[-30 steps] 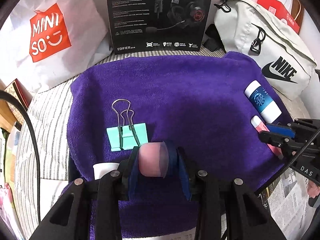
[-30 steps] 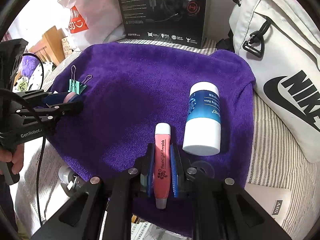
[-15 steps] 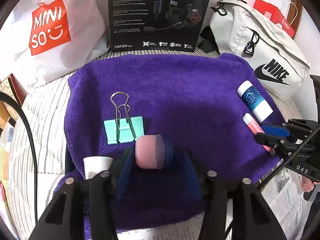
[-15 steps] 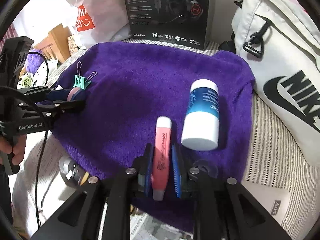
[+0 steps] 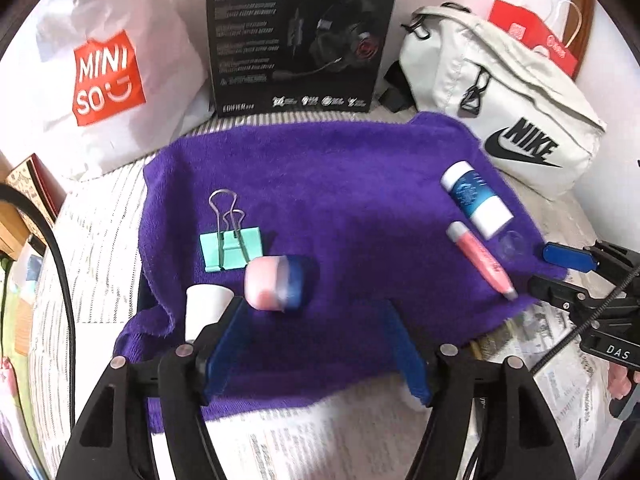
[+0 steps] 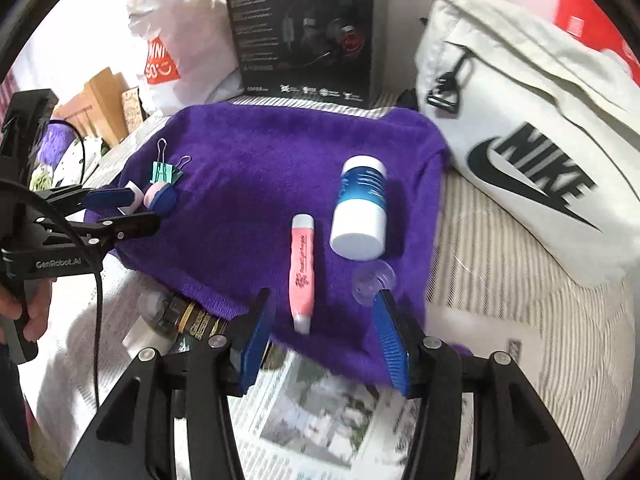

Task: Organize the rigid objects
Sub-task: 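Grasp the white round roller on the newspaper with the left gripper while the right withdraws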

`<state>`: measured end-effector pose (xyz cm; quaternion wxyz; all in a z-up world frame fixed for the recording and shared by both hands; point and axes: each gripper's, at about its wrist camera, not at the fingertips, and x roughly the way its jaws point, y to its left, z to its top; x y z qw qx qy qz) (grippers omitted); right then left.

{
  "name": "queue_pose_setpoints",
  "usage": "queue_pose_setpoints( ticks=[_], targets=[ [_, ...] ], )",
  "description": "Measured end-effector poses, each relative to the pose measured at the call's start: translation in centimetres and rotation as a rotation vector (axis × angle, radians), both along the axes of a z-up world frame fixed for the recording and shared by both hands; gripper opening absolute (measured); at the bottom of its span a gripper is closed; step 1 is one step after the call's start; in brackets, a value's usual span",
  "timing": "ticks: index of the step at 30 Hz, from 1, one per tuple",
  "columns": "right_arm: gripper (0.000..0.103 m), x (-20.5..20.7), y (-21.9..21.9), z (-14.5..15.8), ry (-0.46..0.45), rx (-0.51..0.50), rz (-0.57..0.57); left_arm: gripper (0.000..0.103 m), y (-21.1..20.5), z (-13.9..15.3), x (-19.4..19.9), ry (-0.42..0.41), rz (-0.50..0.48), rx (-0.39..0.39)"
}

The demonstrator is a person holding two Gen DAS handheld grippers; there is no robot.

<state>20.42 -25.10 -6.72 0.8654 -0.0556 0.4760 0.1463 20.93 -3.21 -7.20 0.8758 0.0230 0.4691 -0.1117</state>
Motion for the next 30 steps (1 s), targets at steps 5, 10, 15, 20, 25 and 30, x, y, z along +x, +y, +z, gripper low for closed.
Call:
queue_pose_setpoints(
  ticks=[5,10,15,20,25,30],
  targets=[
    [0.051,-2.3,-0.8,1.1,-0.012,0.014,-0.047,0.069,-0.7,1.5,-2.4,-0.034,-0.01,-0.003],
    [0.051,-5.0,-1.2,1.5,-0.019,0.007,-0.075,0.069,-1.1,1.6,-4.9,-0.039,-0.017,0.003],
    [0.051,-7.8,-1.4,1.3,-0.022,0.029,-0.086,0.069,-1.4,-0.2,-6.7,-0.02,-0.021,0.023],
    [0.052,-9.7,-1.5,0.1,-0.007,0.048,-0.094,0.069,-1.4,-2.1,-6.9,-0.005,-0.012,0.032],
    [0.052,-10.8,-2.1,-1.2,0.014,0.075,-0.104,0.068,-1.6,-2.9,-7.0,-0.013,-0.023,0.0],
    [0.052,-11.0,-2.9,-2.0,0.029,0.093,-0.12,0.068,-3.2,-2.8,-6.6,-0.034,-0.064,0.019]
  ],
)
